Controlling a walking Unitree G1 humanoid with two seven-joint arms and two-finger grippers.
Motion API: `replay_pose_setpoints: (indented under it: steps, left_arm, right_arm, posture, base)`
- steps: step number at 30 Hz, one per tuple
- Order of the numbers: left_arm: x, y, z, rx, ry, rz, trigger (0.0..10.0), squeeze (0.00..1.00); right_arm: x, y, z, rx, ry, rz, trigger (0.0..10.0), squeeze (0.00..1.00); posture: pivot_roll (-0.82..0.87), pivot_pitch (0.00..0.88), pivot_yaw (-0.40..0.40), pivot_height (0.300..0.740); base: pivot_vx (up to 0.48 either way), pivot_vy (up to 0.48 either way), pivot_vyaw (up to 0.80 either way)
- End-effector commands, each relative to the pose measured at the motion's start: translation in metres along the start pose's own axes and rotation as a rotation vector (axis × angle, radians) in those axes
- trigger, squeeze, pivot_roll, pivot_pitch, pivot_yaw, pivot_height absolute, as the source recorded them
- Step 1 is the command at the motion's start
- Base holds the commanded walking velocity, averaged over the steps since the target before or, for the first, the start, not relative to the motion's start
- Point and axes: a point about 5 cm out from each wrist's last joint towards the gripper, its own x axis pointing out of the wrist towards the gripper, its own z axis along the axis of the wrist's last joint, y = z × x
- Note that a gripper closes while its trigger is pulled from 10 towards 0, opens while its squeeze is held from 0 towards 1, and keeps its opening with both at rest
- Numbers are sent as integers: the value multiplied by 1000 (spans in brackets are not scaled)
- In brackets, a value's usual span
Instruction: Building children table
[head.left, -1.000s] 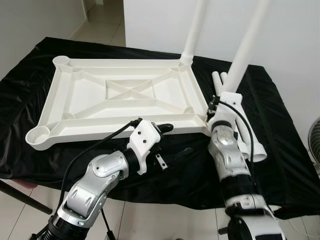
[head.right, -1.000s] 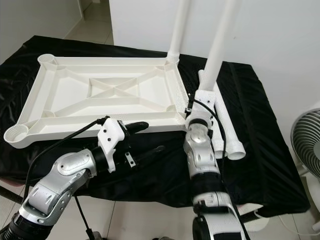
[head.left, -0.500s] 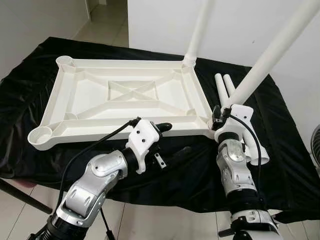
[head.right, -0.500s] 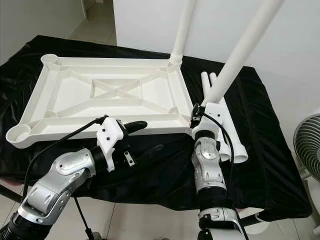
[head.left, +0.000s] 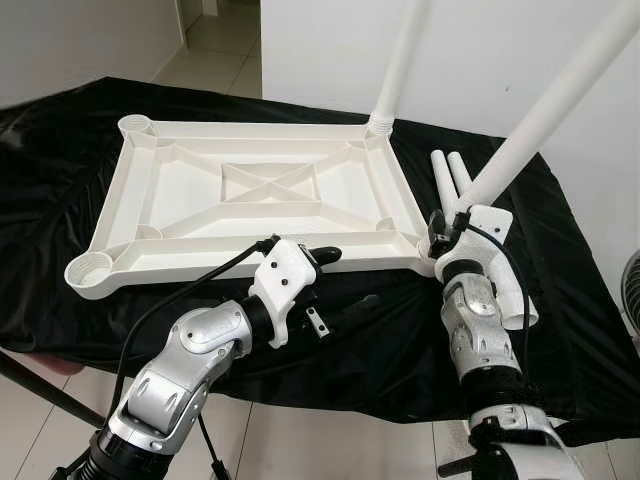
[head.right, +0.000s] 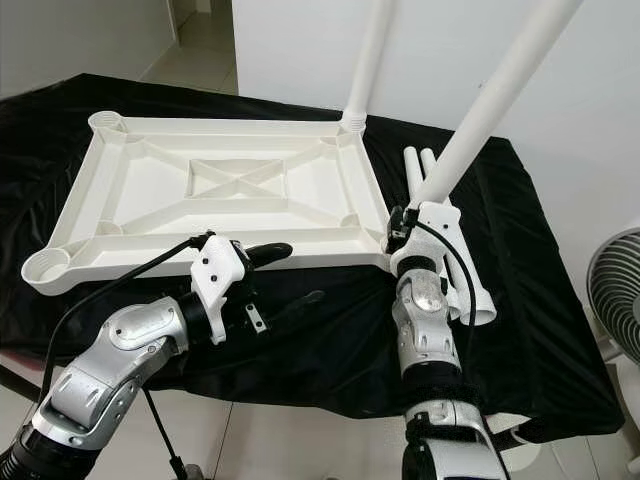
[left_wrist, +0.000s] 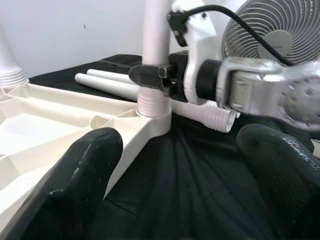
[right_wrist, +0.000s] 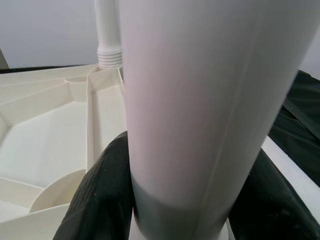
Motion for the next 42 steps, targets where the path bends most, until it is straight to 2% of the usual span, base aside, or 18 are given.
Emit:
replay_pose_setpoints:
  steps: [1, 7, 16, 24, 27, 28, 31, 33, 34, 35, 38, 42]
  left_arm:
    - [1, 0, 0, -1, 4, -24, 10000, 0]
    - [2, 0, 0, 0, 3, -26, 10000, 0]
    - [1, 0, 0, -1, 3, -21, 10000, 0]
    - [1, 1, 0, 0, 2, -20, 10000, 0]
    - [1, 0, 0, 0, 2, -21, 10000, 0]
    - [1, 0, 0, 0, 2, -23, 10000, 0]
    - [1, 0, 0, 0, 1, -24, 10000, 0]
    - [2, -1, 0, 0, -2, -26, 10000, 0]
    - [2, -1, 0, 0, -2, -26, 10000, 0]
    - [3, -2, 0, -1, -2, -29, 10000, 0]
    - [3, -3, -1, -1, -3, -30, 10000, 0]
    - [4, -3, -1, -2, -4, -31, 10000, 0]
  right_arm:
    - [-16, -20, -57, 33, 313, -83, 10000, 0]
    - [-2, -22, -49, 21, 356, -60, 10000, 0]
    - [-4, -24, -56, 38, 401, -62, 10000, 0]
    - [-7, -21, -57, 28, 376, -75, 10000, 0]
    - [-8, -19, -56, 44, 353, -131, 10000, 0]
    - [-11, -15, -55, 42, 315, -202, 10000, 0]
    - [-13, -8, -54, 47, 288, -253, 10000, 0]
    - [-16, 5, -51, 71, 248, -341, 10000, 0]
    - [-16, 5, -51, 71, 248, -341, 10000, 0]
    - [-16, 18, -47, 86, 228, -348, 10000, 0]
    - [-15, 26, -45, 93, 220, -319, 10000, 0]
    - [-13, 25, -43, 89, 208, -300, 10000, 0]
  posture:
    - [141, 126, -11, 740]
    - [141, 124, -12, 740]
    - [142, 126, -15, 740]
    - [142, 122, -16, 740]
    - [142, 120, -17, 740]
    - [142, 110, -21, 740]
    - [141, 108, -22, 740]
    - [144, 104, -25, 740]
    - [144, 104, -25, 740]
    - [148, 96, -31, 740]
    - [147, 93, -32, 740]
    - [145, 89, -35, 740]
  base:
    - [0, 0, 0]
    - [0, 0, 0]
    - [0, 0, 0]
    - [0, 0, 0]
    - [0, 0, 0]
    - [0, 0, 0]
    - [0, 0, 0]
    - [0, 0, 0]
    - [0, 0, 0]
    - [0, 0, 0]
    - [0, 0, 0]
    - [0, 0, 0]
